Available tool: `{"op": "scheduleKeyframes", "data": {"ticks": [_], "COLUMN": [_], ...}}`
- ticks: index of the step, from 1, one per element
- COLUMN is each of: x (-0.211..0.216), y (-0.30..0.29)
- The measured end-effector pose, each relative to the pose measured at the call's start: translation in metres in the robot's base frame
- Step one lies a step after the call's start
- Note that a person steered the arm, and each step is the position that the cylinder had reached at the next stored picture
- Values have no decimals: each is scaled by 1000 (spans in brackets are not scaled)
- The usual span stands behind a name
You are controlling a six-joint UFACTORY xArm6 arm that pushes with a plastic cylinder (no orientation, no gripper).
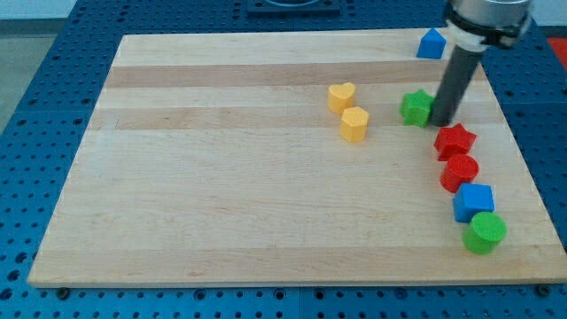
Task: Move blue cube towards the blue triangle
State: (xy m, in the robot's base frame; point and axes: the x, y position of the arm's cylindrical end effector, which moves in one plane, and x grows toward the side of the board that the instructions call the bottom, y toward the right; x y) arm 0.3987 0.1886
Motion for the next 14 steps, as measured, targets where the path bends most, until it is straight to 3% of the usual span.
{"op": "scheduleKeyframes", "data": {"ticks": [3, 8, 12, 14], "x": [-8, 219, 219, 206], "y": [-67, -51, 62, 40]}}
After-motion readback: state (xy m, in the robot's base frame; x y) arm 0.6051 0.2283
